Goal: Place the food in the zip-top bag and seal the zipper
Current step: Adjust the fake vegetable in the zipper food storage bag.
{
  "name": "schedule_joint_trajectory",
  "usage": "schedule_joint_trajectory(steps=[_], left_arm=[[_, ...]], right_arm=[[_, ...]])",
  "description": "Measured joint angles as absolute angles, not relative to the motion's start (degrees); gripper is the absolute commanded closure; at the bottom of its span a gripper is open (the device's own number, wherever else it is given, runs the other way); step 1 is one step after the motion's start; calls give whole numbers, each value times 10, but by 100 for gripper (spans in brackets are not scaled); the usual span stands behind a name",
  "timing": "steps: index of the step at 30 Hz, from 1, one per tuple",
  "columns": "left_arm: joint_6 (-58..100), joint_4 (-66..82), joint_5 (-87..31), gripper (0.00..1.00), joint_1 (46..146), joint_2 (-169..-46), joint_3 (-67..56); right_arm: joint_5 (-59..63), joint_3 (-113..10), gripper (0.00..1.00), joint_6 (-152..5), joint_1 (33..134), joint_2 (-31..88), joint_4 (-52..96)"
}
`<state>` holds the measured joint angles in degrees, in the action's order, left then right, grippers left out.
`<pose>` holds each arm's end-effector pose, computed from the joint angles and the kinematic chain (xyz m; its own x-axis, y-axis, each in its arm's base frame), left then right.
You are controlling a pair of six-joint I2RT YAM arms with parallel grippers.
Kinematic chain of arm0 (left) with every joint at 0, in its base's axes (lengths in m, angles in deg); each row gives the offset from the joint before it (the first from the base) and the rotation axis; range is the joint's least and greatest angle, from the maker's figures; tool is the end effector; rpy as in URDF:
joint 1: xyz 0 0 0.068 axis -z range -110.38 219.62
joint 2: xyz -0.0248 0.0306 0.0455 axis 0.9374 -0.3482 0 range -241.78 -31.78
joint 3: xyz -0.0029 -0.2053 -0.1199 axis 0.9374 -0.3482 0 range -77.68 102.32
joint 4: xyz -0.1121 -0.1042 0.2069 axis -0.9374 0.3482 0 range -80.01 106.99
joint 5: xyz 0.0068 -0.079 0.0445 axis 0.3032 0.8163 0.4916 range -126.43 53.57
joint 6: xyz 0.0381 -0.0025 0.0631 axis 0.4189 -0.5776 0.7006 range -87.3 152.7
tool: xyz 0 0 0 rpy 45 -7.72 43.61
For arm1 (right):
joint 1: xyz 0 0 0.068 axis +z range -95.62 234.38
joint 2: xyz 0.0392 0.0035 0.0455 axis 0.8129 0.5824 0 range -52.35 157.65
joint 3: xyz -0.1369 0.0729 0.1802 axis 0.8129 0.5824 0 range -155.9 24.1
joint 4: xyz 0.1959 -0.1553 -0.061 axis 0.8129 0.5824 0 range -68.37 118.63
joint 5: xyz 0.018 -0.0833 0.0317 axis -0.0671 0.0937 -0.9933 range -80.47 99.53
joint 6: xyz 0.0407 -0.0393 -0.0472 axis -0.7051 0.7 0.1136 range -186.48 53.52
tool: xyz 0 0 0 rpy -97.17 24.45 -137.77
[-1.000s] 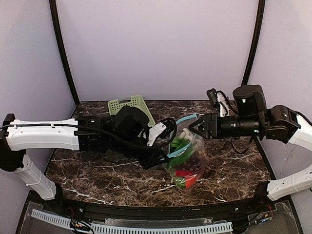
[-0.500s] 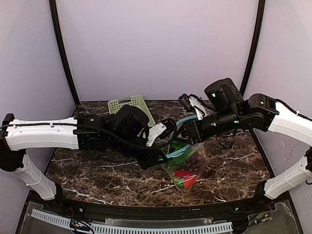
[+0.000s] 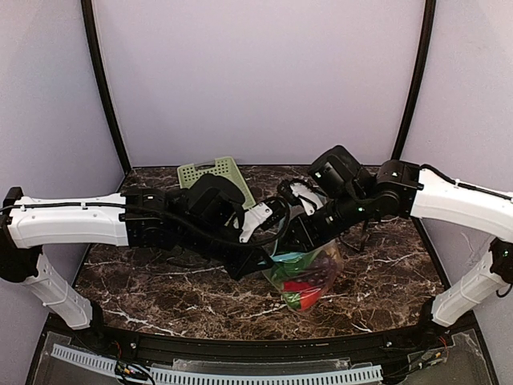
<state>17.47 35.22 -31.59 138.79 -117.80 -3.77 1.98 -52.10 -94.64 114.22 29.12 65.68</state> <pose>0.1231 -0.3380 0.2666 -0.4590 0.4705 -0.7536 0.8649 0.4304 -0.2581 0.1535 0.2802 0.2738 -0.7607 -0.3779 -0.5278 -0.6138 0.6833 0.3955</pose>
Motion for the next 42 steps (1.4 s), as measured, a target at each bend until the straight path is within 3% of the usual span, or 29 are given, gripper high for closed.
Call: schedule_joint_trajectory(steps=[26,32,42], left_arm=[[196,350,-324,99,1388,-1156,-46],[190,343,-325,99,1388,-1137,-59],[191,338,-319,99,1388,-1102,-61]], right_arm=[[8,-459,77,-959,1142,310,591],[6,-458,64,-965,1142,287,584],[-1,-480,39,-962,1141,147,622]])
